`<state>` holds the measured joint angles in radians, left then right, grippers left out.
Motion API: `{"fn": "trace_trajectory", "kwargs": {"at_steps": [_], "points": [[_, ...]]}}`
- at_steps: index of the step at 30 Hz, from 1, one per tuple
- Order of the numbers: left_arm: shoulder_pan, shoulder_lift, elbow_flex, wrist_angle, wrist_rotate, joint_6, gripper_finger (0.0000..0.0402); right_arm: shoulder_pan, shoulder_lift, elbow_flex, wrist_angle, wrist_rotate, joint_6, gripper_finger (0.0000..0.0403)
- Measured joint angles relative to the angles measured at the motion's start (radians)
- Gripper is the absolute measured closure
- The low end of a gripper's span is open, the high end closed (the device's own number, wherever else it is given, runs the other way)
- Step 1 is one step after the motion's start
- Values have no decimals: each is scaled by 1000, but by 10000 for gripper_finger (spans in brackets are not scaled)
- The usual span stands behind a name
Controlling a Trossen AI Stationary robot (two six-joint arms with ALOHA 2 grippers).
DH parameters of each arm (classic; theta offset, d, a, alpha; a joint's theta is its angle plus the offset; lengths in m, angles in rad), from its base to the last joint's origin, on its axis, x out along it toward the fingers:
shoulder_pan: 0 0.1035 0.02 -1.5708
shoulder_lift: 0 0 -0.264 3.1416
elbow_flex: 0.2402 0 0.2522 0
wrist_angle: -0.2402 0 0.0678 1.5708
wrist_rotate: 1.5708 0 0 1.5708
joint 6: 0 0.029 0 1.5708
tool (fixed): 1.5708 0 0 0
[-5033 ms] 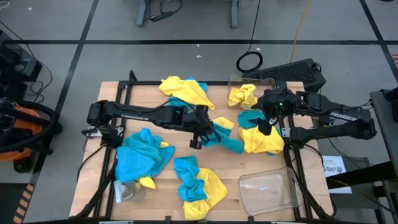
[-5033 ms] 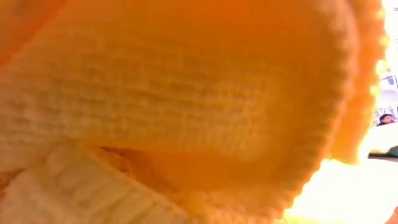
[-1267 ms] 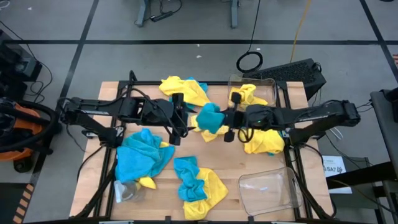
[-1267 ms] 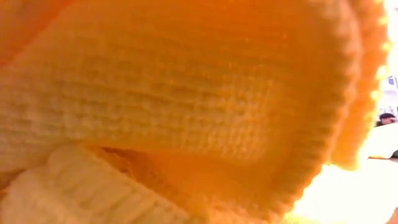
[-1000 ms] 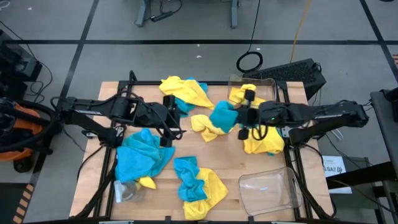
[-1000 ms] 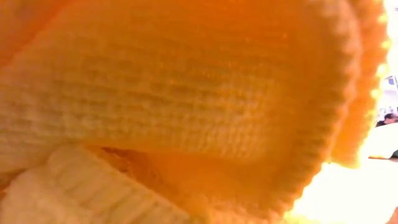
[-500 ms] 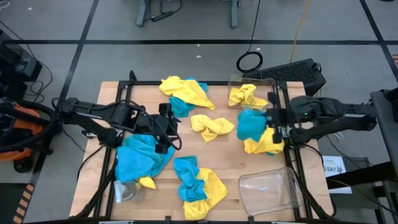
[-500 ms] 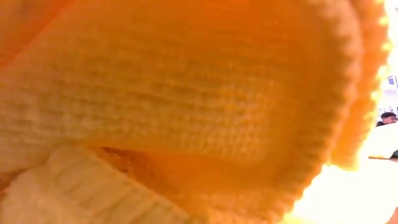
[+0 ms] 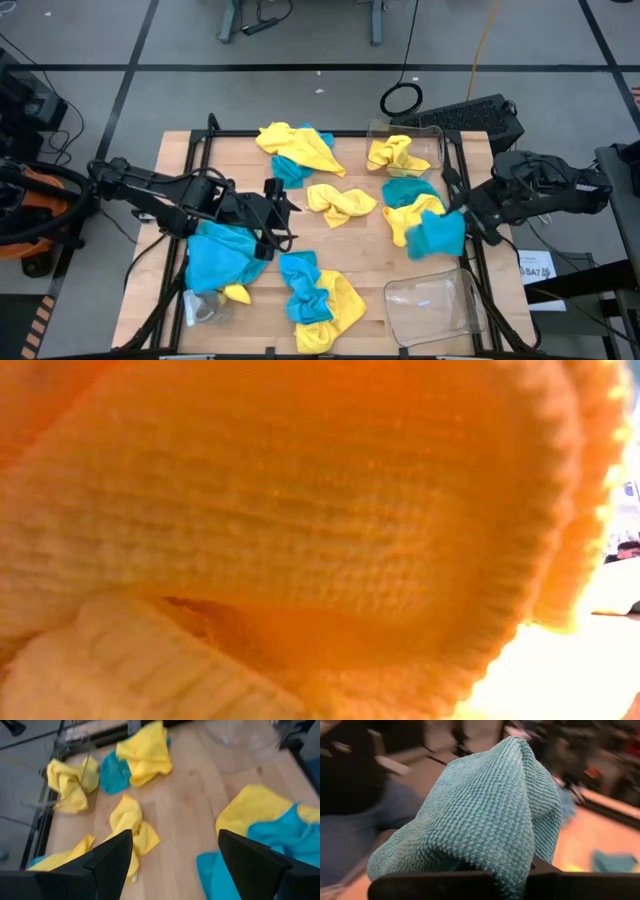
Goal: Sort microfiber towel by color & place in baskets
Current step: Put the blue microfiber cloth into the bottom transparent bin
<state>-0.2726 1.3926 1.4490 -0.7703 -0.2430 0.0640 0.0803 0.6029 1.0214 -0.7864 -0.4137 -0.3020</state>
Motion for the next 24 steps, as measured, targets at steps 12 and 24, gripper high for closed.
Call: {"fn": "trace_trajectory", "kwargs": {"at_steps": [12,24], "points": [[-53,0,0,116,-29,-97,100,33,38,0,-39,-323,-101,402],[-97,0,0,146,-142,-209,100,215,95,-7,-116,-284,-90,402]]}}
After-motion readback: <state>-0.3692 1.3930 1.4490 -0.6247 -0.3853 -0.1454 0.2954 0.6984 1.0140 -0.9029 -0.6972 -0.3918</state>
